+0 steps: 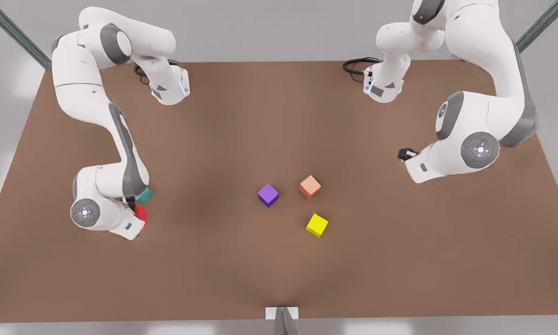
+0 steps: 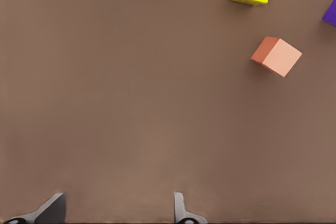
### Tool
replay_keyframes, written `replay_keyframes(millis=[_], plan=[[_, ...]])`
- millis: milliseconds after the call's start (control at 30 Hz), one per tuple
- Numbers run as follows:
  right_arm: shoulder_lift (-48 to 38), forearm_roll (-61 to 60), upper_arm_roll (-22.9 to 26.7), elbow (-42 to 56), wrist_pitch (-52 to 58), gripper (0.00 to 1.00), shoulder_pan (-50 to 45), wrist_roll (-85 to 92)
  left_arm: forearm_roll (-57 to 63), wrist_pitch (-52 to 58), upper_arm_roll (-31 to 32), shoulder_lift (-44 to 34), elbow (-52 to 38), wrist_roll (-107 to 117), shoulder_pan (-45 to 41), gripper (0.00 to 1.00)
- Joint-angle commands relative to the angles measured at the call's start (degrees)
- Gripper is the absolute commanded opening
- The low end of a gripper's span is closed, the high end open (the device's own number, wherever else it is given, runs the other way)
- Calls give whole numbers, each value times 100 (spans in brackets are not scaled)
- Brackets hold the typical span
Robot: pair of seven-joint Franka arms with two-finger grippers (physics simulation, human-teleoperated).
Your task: Pick up red wooden cube and pass to hand red wooden cube and place in blue wooden cube
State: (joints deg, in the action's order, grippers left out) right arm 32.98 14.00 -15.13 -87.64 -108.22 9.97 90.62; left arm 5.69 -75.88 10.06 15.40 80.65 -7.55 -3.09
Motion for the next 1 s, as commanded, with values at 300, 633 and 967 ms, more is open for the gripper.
replay_keyframes(millis=[300,633,967], plan=[[-969,-38,-25,-2239,-1949,47,673,-3059,-780,-929,-382,-151,214,658,151,100],[-1083,-73,-69,-2828,-1984,48,726,-3226,-771,-885,-382,-125,91,1062,159,100],[-1048,-161,-69,-3241,-2441,50,840,-3217,-763,-797,-373,-116,100,1036,168,100]])
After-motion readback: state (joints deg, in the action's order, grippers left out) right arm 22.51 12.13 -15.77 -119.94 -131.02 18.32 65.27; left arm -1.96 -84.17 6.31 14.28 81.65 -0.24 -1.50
